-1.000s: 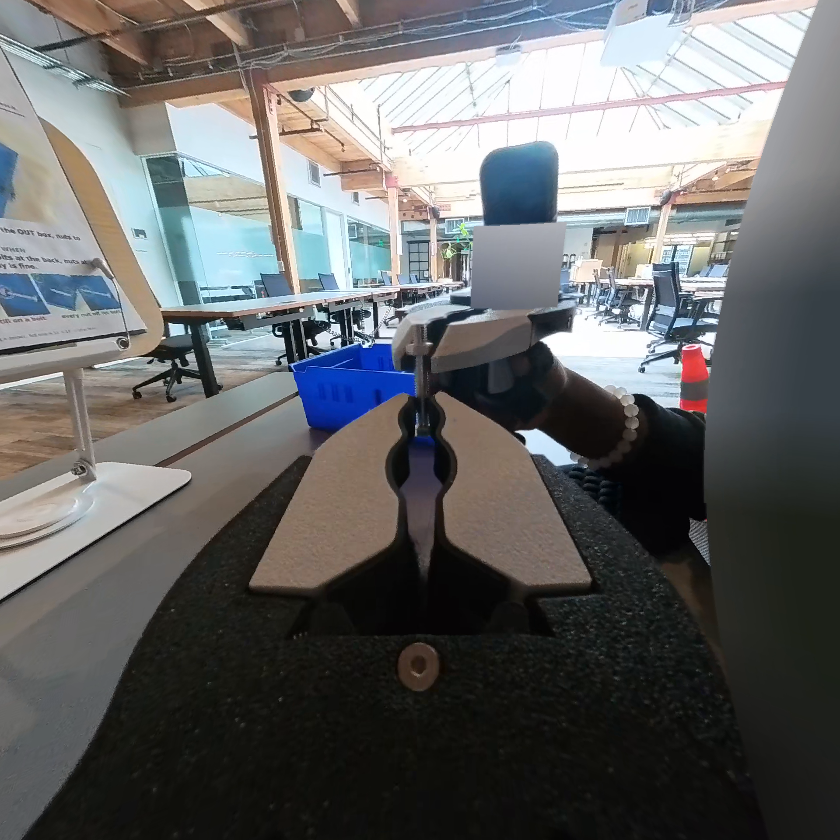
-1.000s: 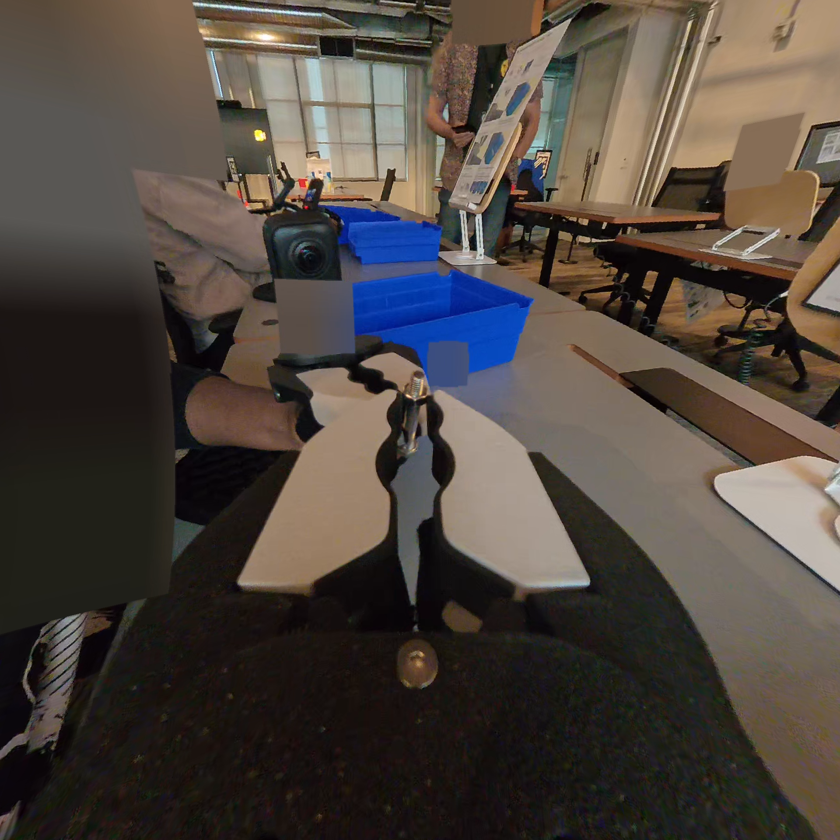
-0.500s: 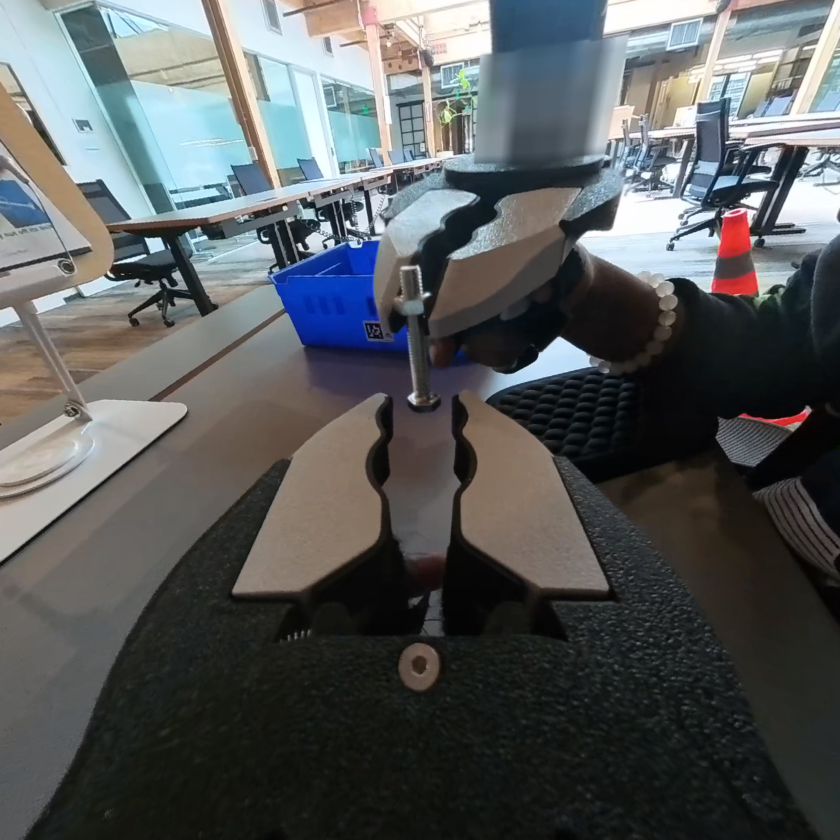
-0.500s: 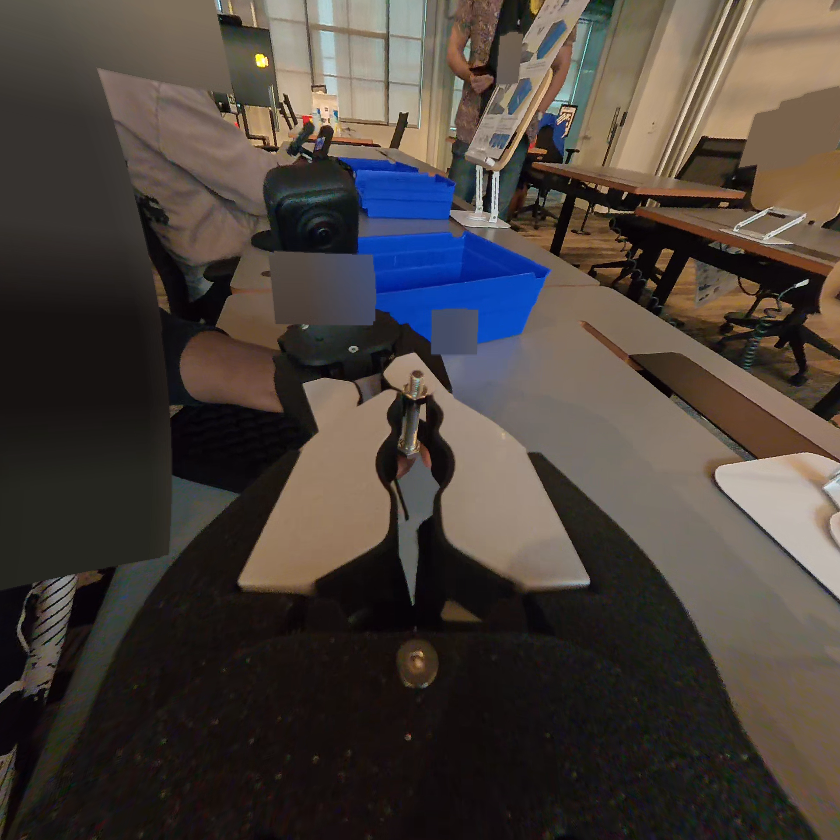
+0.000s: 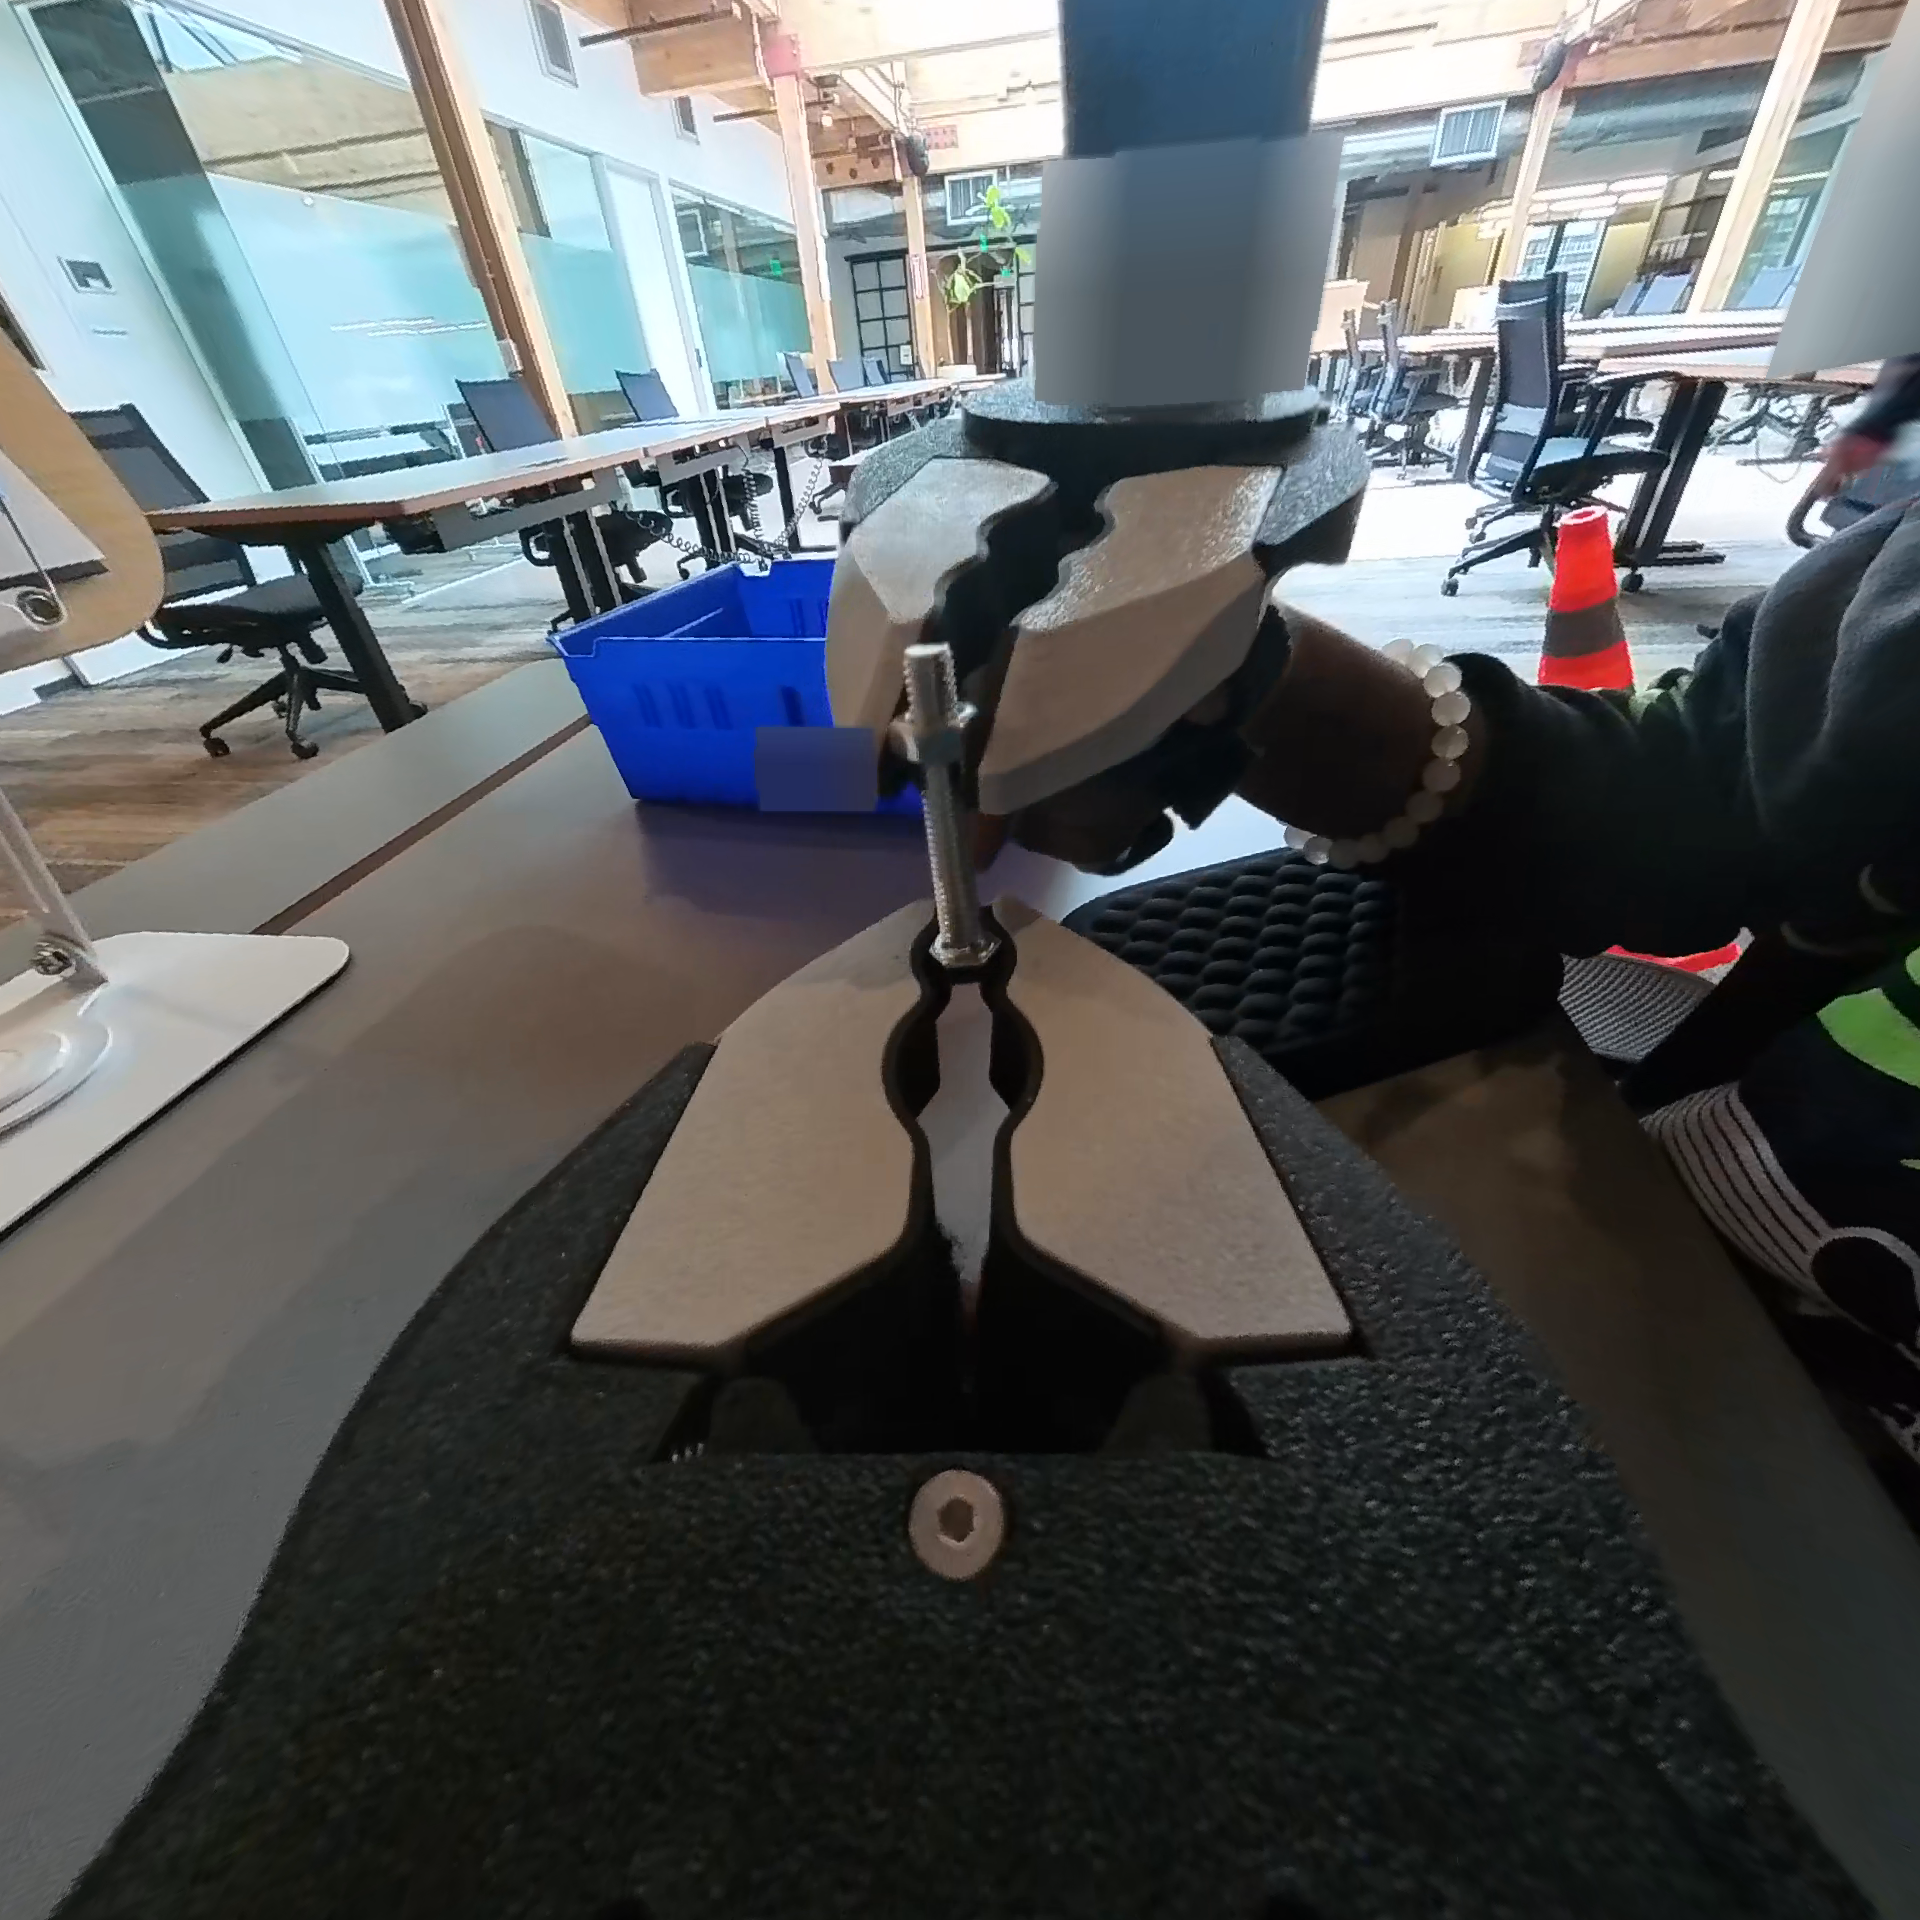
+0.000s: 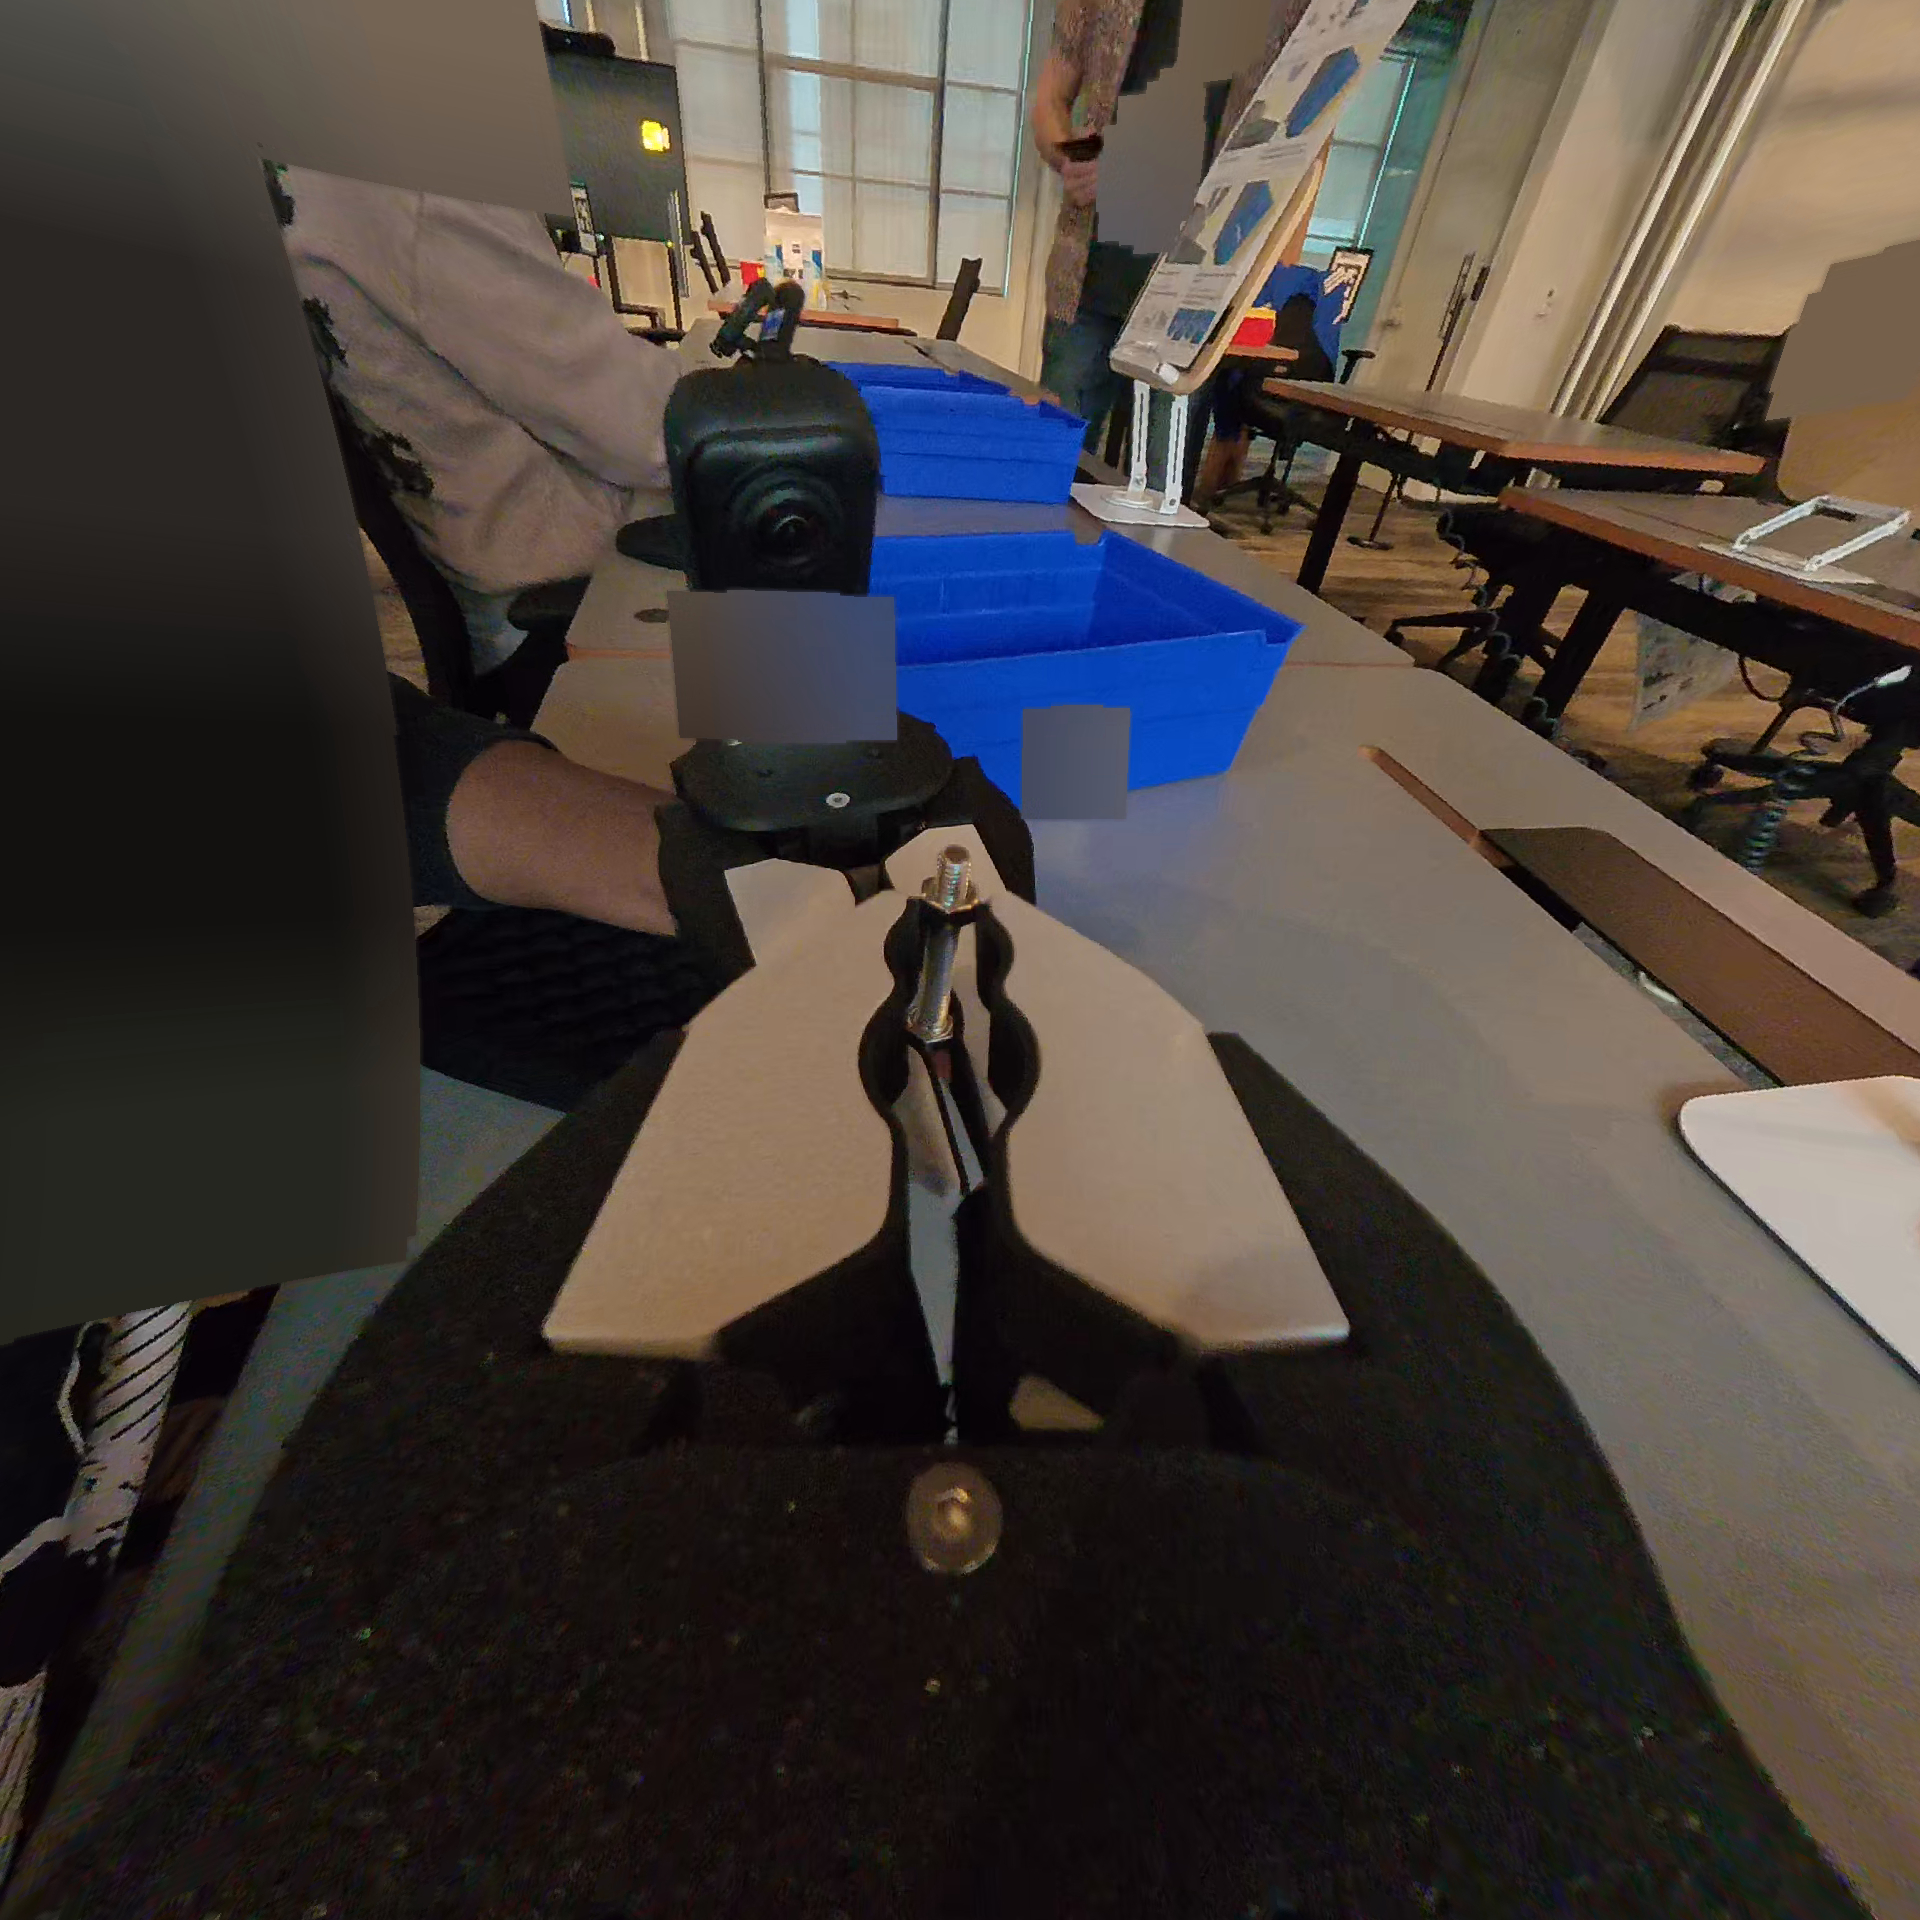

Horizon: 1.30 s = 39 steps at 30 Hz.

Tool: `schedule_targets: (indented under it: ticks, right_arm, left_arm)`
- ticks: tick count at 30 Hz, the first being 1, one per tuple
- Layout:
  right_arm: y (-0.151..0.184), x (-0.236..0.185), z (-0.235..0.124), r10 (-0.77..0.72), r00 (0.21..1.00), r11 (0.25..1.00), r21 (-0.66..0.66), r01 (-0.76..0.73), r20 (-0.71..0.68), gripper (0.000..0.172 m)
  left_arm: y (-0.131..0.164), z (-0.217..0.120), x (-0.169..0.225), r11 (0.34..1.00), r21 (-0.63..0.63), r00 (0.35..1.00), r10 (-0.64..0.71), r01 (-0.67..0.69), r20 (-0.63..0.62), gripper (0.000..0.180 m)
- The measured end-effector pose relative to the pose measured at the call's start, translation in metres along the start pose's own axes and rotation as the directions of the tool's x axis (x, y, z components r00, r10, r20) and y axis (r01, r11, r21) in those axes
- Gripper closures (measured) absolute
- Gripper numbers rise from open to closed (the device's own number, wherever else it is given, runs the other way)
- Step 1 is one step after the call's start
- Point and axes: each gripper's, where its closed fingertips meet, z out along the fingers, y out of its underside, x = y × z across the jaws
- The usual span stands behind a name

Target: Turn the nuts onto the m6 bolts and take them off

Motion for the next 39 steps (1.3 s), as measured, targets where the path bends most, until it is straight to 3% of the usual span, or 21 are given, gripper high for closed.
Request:
schedule_targets:
  ticks: [1,5,8,13,20,27,32,36,39]
  right_arm:
    - [-0.001,0.0,0.0,-0.006,1.0,1.0,0.013,0.006,-0.005,0.162]
    - [-0.004,0.003,-0.003,0.01,1.0,0.998,0.06,-0.009,-0.008,0.129]
    - [-0.002,0.006,-0.002,0.03,0.999,0.997,0.073,-0.029,-0.011,0.122]
    - [-0.002,0.01,0.001,0.032,0.999,0.997,0.076,-0.028,-0.042,0.124]
    - [-0.006,0.02,-0.012,0.02,0.996,0.995,0.103,-0.012,-0.084,0.153]
    - [-0.008,0.011,-0.004,0.002,0.998,0.995,0.101,0.004,-0.058,0.138]
    - [-0.012,0.019,-0.013,0.018,0.995,0.991,0.133,-0.006,-0.094,0.155]
    - [-0.011,0.011,-0.006,-0.006,0.997,0.993,0.115,0.015,-0.075,0.135]
    - [-0.008,0.013,-0.004,-0.015,0.995,0.995,0.093,0.024,-0.097,0.139]
  left_arm:
    - [-0.001,0.0,0.0,1.0,0.005,1.0,-0.004,0.004,-0.001,0.176]
    - [0.001,-0.001,-0.001,1.0,0.017,1.0,-0.002,0.002,0.004,0.176]
    - [0.0,-0.002,-0.003,0.999,0.042,1.0,-0.019,0.019,0.004,0.176]
    - [0.002,-0.001,-0.001,0.999,0.041,1.0,-0.013,0.014,-0.002,0.176]
    - [-0.002,-0.004,-0.003,0.997,0.07,1.0,-0.028,0.028,-0.006,0.177]
    - [-0.003,-0.003,-0.001,0.997,0.077,0.999,-0.03,0.031,-0.012,0.177]
    - [-0.006,-0.006,-0.003,0.995,0.095,0.999,-0.034,0.035,-0.006,0.177]
    - [-0.005,-0.005,-0.003,0.996,0.088,0.999,-0.033,0.033,-0.004,0.177]
    - [-0.005,-0.004,-0.001,0.996,0.089,1.0,-0.025,0.026,-0.009,0.177]
